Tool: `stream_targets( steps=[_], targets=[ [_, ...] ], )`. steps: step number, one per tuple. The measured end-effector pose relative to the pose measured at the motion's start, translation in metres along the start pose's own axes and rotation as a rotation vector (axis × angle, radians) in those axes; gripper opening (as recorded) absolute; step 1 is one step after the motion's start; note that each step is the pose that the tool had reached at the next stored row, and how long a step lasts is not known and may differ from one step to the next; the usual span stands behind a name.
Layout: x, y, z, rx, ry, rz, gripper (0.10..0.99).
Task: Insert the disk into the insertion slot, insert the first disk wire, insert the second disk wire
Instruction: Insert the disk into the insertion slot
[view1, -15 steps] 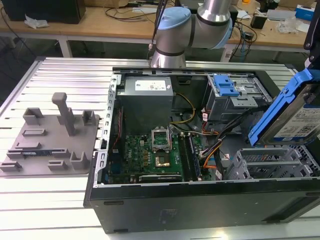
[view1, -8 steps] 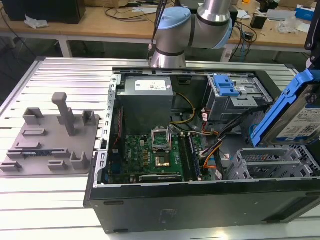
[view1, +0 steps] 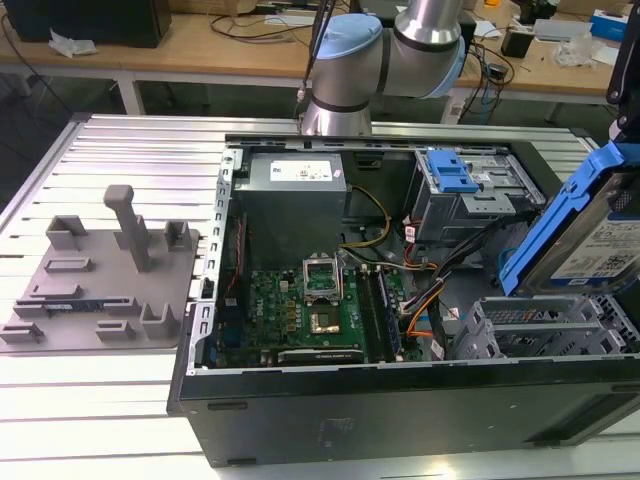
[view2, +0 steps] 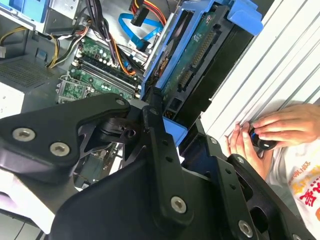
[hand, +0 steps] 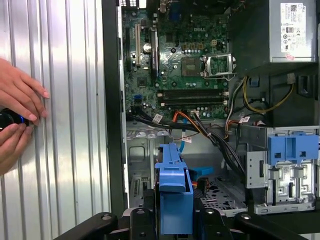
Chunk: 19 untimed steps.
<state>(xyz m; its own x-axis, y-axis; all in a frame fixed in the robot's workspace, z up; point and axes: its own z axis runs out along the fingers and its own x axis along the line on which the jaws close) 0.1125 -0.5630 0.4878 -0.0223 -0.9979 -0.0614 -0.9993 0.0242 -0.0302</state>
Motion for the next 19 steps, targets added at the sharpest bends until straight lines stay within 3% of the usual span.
stream_targets(
  steps=[5, 13, 19],
  targets=[
    [0.0, 0.0002, 0.0017, -0.017, 0.0032, 0.013, 0.365],
    [-0.0001, 0.0001, 0.0025, -0.017, 0.0041, 0.013, 0.365],
    [0.0001, -0.0001, 0.005, -0.017, 0.0102, 0.012, 0.365]
  ],
)
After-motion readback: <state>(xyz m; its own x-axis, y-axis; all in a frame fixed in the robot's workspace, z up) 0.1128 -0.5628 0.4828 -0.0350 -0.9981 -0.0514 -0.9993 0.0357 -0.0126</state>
